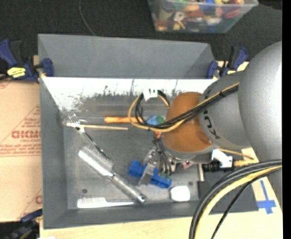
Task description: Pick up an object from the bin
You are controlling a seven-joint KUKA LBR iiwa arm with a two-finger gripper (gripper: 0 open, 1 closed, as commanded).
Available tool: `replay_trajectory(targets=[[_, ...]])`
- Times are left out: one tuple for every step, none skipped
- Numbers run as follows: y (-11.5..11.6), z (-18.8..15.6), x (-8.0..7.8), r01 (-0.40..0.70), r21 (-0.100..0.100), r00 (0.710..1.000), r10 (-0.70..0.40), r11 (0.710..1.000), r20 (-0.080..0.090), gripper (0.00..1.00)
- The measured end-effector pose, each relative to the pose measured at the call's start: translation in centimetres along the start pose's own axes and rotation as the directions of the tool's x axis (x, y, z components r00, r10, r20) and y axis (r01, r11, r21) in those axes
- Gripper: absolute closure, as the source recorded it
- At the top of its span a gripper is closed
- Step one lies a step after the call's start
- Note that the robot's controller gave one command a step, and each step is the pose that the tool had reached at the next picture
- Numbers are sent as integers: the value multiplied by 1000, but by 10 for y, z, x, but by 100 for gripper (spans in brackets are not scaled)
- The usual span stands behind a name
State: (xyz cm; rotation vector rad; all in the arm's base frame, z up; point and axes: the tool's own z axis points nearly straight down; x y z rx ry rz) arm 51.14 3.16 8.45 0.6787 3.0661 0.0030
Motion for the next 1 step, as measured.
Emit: replay_trajectory(targets=[[-1, -34, 2, 2, 4, 1000, -2, 1000, -7, 100]])
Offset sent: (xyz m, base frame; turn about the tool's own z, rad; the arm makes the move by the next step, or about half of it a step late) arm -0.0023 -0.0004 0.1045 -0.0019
